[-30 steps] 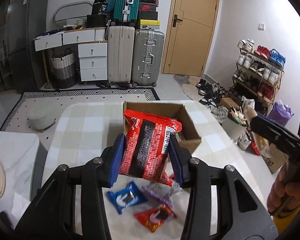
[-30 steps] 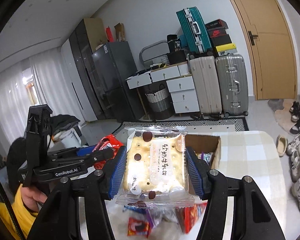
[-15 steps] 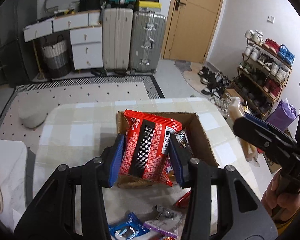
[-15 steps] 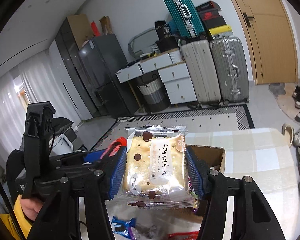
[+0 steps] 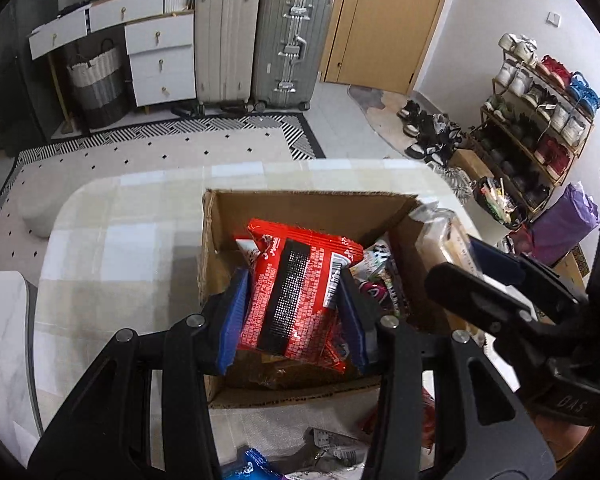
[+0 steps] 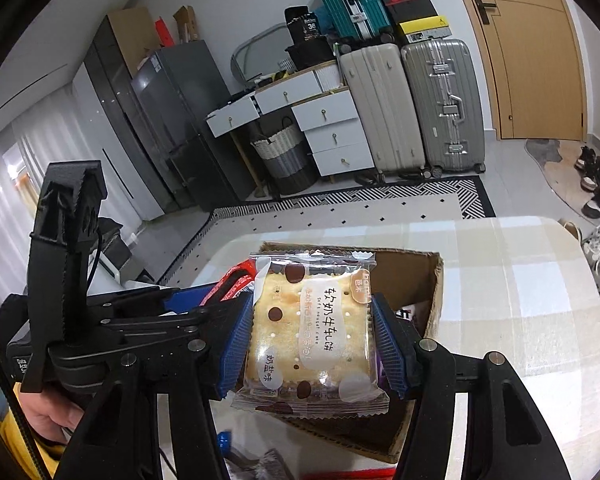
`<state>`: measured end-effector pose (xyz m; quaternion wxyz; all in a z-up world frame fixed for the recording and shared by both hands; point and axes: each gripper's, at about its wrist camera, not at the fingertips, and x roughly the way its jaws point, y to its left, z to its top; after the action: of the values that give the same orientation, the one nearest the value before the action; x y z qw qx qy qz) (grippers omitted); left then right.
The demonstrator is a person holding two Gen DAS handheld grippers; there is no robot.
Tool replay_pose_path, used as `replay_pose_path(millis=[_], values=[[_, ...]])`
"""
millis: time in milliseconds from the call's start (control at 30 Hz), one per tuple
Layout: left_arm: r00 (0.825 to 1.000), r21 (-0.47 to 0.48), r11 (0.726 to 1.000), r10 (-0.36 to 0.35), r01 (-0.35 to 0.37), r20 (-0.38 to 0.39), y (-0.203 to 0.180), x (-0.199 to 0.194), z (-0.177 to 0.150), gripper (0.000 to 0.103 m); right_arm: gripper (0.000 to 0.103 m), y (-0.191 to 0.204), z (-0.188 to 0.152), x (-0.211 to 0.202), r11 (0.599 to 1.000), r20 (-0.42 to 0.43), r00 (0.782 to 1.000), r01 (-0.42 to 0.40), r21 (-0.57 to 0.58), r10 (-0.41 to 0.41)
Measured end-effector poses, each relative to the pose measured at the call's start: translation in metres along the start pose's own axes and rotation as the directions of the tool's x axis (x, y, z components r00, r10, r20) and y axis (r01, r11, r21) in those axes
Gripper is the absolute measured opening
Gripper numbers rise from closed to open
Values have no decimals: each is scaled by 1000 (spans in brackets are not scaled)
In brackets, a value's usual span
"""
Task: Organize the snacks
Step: 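Open both tools to drop the two packs into the box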
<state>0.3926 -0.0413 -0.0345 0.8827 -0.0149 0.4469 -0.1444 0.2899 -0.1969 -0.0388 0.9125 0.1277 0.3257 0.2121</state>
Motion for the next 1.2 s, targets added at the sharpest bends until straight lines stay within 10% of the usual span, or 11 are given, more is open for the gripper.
replay_pose_path(millis=[567, 1200], values=[[1000, 7, 1000, 13, -13, -27, 1, 37, -6, 41, 58, -7, -20, 23, 1000, -21, 1000, 5, -2, -5], [991, 4, 998, 62, -63, 122, 1, -92, -41, 67, 60, 21, -17, -18, 999, 20, 999, 41, -35, -41]])
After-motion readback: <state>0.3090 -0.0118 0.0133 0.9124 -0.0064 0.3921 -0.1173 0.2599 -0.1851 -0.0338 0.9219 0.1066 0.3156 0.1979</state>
